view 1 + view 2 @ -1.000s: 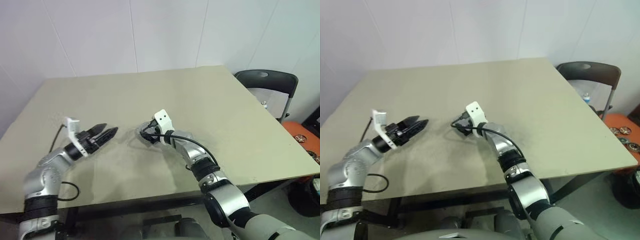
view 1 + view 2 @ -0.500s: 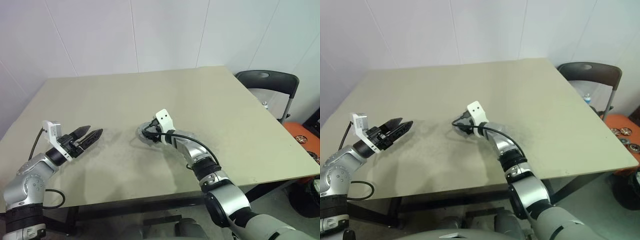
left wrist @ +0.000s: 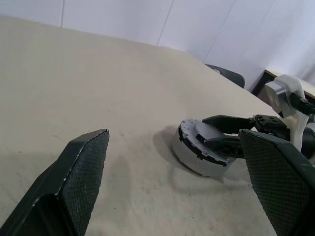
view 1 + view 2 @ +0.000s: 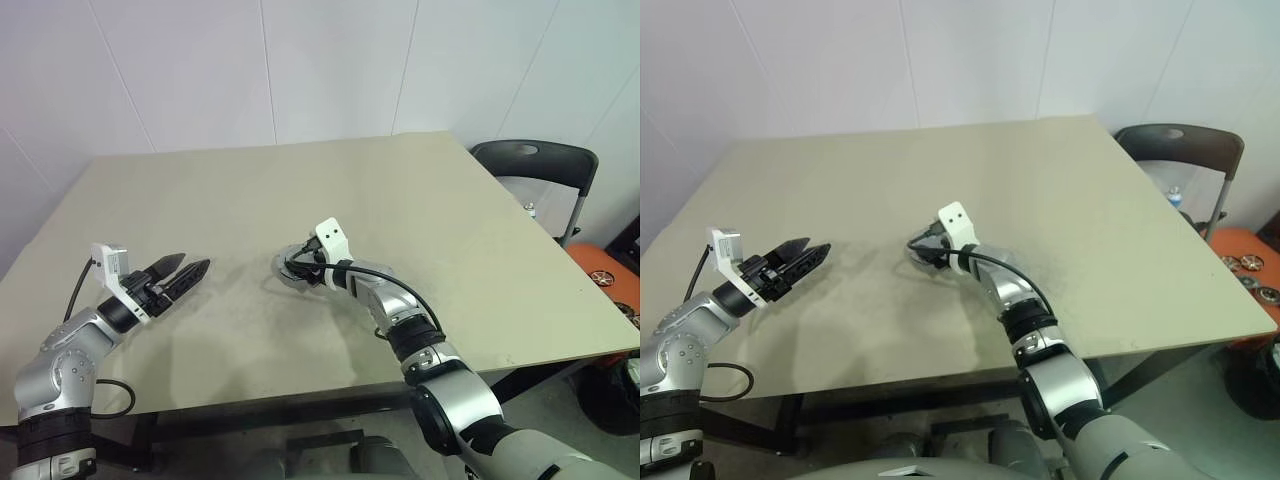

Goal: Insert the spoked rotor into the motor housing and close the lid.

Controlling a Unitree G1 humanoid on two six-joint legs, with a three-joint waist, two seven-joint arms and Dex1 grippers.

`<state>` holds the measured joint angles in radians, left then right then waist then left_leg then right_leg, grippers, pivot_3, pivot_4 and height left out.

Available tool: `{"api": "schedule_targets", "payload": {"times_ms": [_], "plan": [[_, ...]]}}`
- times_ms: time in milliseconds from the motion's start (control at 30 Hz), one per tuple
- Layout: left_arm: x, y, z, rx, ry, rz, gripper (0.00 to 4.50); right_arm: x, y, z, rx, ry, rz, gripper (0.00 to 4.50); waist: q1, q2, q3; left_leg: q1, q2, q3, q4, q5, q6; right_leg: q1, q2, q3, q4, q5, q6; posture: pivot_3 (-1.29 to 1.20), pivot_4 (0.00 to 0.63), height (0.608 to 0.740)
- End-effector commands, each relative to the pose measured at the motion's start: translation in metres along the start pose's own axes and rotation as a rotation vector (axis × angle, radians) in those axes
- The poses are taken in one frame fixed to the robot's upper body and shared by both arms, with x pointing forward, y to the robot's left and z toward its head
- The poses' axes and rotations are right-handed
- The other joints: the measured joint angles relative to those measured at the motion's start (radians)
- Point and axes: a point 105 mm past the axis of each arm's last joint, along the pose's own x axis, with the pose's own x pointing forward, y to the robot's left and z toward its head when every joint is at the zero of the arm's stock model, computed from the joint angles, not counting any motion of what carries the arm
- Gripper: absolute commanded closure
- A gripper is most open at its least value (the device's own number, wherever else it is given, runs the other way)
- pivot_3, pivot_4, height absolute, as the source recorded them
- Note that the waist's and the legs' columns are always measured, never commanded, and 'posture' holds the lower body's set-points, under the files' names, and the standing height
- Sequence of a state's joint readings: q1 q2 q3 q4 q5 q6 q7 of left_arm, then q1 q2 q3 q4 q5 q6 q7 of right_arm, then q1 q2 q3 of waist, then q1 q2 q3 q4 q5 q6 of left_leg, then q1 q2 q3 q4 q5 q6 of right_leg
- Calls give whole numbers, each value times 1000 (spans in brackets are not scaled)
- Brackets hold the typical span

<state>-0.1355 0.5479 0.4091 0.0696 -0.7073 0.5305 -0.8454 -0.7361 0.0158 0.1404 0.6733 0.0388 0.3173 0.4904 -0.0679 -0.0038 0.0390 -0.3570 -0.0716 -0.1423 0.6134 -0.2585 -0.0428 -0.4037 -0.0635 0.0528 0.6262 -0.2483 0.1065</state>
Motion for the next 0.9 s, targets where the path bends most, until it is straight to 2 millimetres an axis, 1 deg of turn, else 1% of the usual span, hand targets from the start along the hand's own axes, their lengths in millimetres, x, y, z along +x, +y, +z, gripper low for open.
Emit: {"api": "schedule_targets", "payload": {"times_ms": [33,167,300,500,600,667,800,900], "plan": [[8,-6,14,45,-40,-32,0,-1,-2,13,-74,-38,-27,1288,0,0,0,0,0,0,0,0,0,0,0,0,0,0,0,0,0,740],[17,-12,9,36,-28,-68,0,0,3,-6,-128,39,-7,1288,0,0,0,1,0,0,0,0,0,0,0,0,1,0,0,0,0,740],[33,-24,3,29,-9,-131,0,-3,9,-23,-153,102,39,1288,2,-1,-1,1,0,0,1,0,0,1,0,0,1,0,0,0,0,740],[50,-36,-2,19,0,-194,0,-7,10,-31,-146,147,69,1288,1,-2,-2,2,0,0,1,0,0,2,0,0,2,0,0,0,0,740],[57,-42,-6,17,14,-223,0,-7,8,-30,-142,144,52,1288,2,-2,-2,2,0,0,1,0,0,2,0,0,2,0,0,0,0,740],[60,-45,-8,16,19,-236,0,-7,3,-28,-137,129,18,1288,3,-3,-2,2,-1,0,1,0,0,2,0,0,2,0,0,0,0,740],[64,-49,-11,12,28,-254,0,-5,-10,-15,-118,71,-70,1288,4,-3,-2,2,-1,0,2,0,0,2,0,0,3,0,0,0,0,740],[64,-49,-14,12,37,-257,0,-6,-22,-3,-108,10,-141,1288,6,-2,-2,6,-1,0,3,1,-1,6,0,0,3,0,0,0,0,740]]}}
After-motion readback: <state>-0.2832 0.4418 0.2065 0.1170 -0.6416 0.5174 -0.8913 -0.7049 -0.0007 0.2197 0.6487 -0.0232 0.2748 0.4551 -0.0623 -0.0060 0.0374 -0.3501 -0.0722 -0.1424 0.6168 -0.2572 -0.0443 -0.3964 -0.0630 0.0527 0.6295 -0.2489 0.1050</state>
